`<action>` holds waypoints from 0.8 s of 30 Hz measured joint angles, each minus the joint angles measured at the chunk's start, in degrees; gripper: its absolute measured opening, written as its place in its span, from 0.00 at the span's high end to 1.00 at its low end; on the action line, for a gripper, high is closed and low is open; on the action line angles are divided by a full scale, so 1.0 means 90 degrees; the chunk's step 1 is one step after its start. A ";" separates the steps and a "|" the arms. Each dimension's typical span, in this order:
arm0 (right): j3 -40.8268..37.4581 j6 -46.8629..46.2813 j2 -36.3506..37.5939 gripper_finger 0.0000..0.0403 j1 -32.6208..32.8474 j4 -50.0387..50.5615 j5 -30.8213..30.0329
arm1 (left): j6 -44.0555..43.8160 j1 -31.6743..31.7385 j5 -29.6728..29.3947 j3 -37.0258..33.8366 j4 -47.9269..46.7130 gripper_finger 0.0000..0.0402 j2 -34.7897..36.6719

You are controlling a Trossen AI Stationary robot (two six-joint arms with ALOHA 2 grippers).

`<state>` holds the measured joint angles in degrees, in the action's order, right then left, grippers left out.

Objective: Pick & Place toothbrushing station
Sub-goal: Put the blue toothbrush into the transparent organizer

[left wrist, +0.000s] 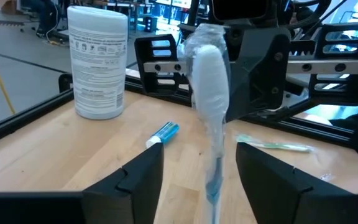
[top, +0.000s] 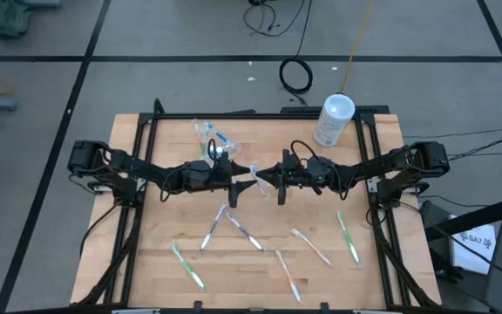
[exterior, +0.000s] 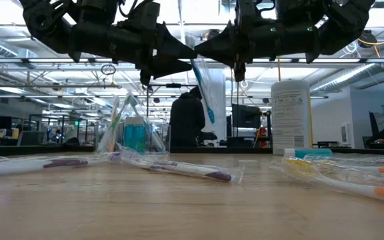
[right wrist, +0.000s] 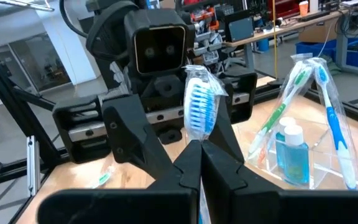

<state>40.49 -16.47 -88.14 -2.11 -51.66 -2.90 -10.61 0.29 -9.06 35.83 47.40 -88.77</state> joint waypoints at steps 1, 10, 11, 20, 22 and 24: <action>0.0000 0.0000 0.0000 1.00 0.0000 0.0005 0.0000 | 0.0000 0.0000 0.0000 0.0000 0.0000 0.51 0.0000; 0.0000 0.0000 0.0000 1.00 0.0000 -0.0018 -0.0001 | -0.0004 0.0000 0.0000 0.0000 -0.0003 0.74 0.0000; 0.0000 0.0000 0.0000 1.00 0.0000 -0.0016 0.0000 | -0.0005 0.0000 -0.0001 0.0000 -0.0001 0.76 0.0000; 0.0000 0.0118 0.0000 1.00 -0.0002 0.0010 -0.0007 | -0.0007 0.0000 -0.0001 0.0000 -0.0003 0.90 0.0000; 0.0000 0.0120 0.0000 1.00 -0.0002 0.0010 -0.0007 | -0.0005 0.0000 -0.0001 0.0000 -0.0003 0.92 0.0000; 0.0000 0.0121 0.0000 1.00 -0.0002 0.0023 -0.0010 | -0.0007 0.0000 0.0000 0.0000 -0.0005 0.94 0.0000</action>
<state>40.49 -15.38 -88.14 -2.13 -51.46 -2.99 -10.68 0.30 -9.06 35.83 47.36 -88.77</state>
